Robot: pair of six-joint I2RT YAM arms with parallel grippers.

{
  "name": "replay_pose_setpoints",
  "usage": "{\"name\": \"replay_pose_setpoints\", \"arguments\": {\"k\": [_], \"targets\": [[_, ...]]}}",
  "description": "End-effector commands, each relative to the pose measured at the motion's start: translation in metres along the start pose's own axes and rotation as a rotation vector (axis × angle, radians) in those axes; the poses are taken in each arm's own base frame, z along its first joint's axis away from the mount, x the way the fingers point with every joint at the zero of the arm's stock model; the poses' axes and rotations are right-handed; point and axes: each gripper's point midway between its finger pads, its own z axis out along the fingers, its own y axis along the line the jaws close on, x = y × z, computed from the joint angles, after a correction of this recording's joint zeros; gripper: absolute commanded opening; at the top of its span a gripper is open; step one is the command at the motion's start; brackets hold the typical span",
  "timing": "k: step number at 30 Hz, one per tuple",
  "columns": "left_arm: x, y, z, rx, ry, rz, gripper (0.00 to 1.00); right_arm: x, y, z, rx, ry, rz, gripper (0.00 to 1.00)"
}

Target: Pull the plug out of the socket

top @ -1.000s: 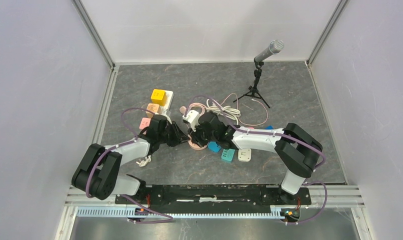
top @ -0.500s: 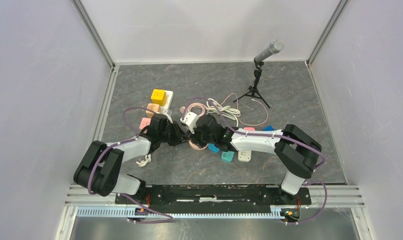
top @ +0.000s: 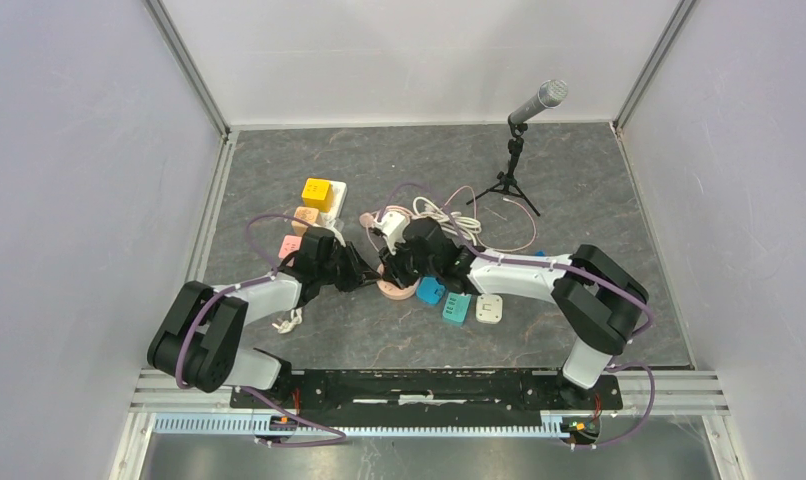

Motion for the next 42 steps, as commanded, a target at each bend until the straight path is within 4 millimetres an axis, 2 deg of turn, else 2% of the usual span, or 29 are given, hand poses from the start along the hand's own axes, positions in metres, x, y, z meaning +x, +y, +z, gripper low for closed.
{"name": "replay_pose_setpoints", "arguments": {"k": [1,4,12,16,17,22,26,30,35,40,42], "targets": [[0.056,0.074,-0.010,-0.277,0.161,-0.040,0.26,-0.066,0.038,-0.001,-0.051,-0.213,-0.099,0.00],[0.057,0.075,-0.010,-0.281,0.161,-0.041,0.26,-0.066,0.029,-0.004,0.000,-0.214,-0.122,0.00],[0.051,0.069,-0.011,-0.269,0.147,-0.033,0.26,-0.093,0.000,-0.034,0.071,-0.288,-0.080,0.00],[0.040,0.052,-0.011,-0.219,0.127,-0.029,0.26,-0.099,-0.019,-0.054,0.121,-0.335,-0.034,0.00],[0.037,0.047,-0.012,-0.205,0.121,-0.028,0.27,-0.096,-0.030,-0.058,0.168,-0.337,-0.016,0.00],[0.012,0.012,-0.022,-0.142,0.071,0.004,0.34,-0.062,-0.078,-0.063,0.316,-0.252,0.101,0.00],[-0.010,-0.011,-0.039,-0.135,0.014,0.042,0.49,-0.034,-0.106,-0.065,0.415,-0.172,0.181,0.00],[-0.027,-0.025,-0.064,-0.141,-0.072,0.069,0.65,-0.010,-0.114,-0.060,0.433,-0.093,0.201,0.06],[-0.041,-0.030,-0.093,-0.181,-0.150,0.102,0.79,0.012,-0.118,-0.051,0.420,-0.019,0.225,0.16],[-0.055,-0.024,-0.122,-0.277,-0.236,0.139,0.99,0.021,-0.124,-0.050,0.429,0.011,0.264,0.35],[-0.060,-0.018,-0.133,-0.325,-0.272,0.151,1.00,0.023,-0.125,-0.051,0.430,0.011,0.271,0.45]]}}
